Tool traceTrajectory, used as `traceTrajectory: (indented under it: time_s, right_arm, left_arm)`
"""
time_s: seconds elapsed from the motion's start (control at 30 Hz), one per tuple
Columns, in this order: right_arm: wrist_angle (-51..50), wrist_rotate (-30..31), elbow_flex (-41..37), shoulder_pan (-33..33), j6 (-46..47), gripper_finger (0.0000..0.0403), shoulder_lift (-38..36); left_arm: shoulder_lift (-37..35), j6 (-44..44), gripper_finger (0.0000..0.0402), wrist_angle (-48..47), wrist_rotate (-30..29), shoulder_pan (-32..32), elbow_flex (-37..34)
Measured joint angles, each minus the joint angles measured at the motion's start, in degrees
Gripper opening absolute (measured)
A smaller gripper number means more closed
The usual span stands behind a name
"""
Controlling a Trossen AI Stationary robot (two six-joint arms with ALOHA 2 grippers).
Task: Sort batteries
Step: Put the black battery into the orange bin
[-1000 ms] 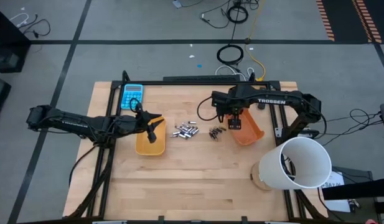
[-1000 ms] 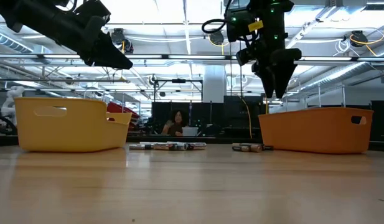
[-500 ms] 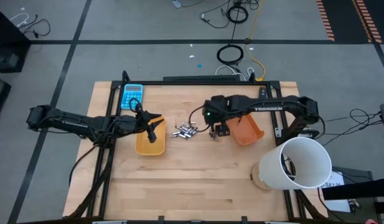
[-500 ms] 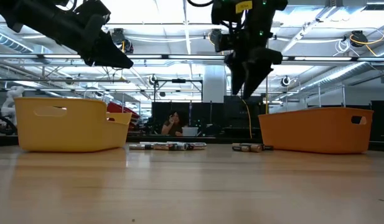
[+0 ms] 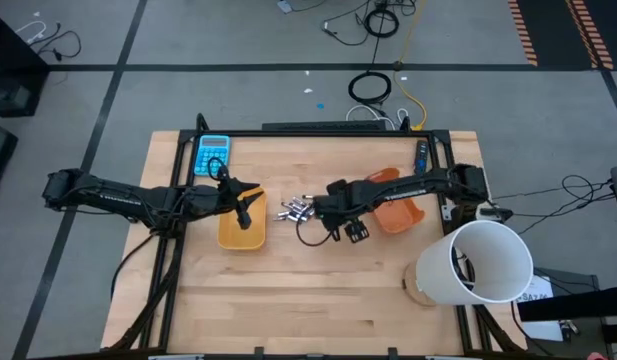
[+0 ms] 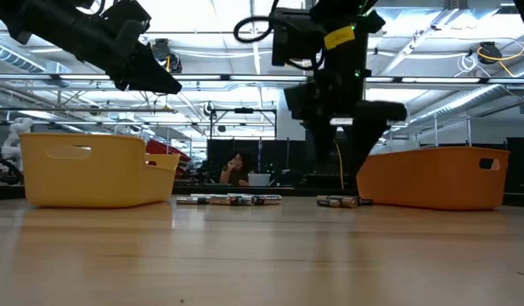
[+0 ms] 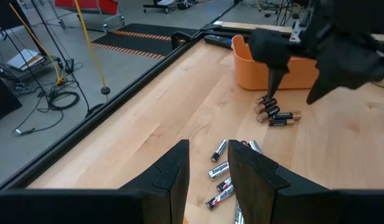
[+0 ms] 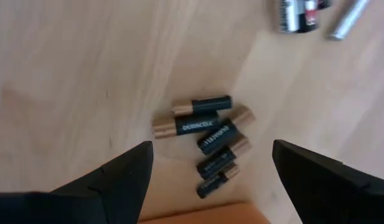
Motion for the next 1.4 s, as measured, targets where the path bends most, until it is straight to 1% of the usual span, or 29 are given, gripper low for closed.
traceTrajectory:
  time_s: [0.1,0.2,0.57,0.73,1.13,1.4]
  right_arm:
    - [0.2,-2.1,0.0,0.2,-0.2,0.0322,1.8]
    - [0.2,-1.9,0.0,0.5,-0.7,0.0322,3.1]
    - [1.6,-3.0,0.0,0.6,-2.3,0.0322,3.1]
    - [3.9,-5.6,-0.9,0.2,-1.5,0.0322,3.1]
    - [7.0,-5.5,-5.7,0.0,-1.2,0.0322,3.1]
    - [9.1,-5.5,-6.8,-0.1,-0.8,0.0317,3.0]
  left_arm:
    - [0.0,0.0,0.0121,0.0,0.0,0.0,0.0]
    - [0.0,0.0,0.0121,0.0,0.0,0.0,0.0]
    - [0.0,0.1,0.0121,-0.4,0.0,0.0,0.0]
    - [0.0,0.1,0.0121,-0.5,0.0,0.0,0.0]
    - [0.0,0.2,0.0121,-0.7,0.0,0.0,0.0]
    - [0.0,0.0,0.0121,-0.7,0.0,0.0,0.0]
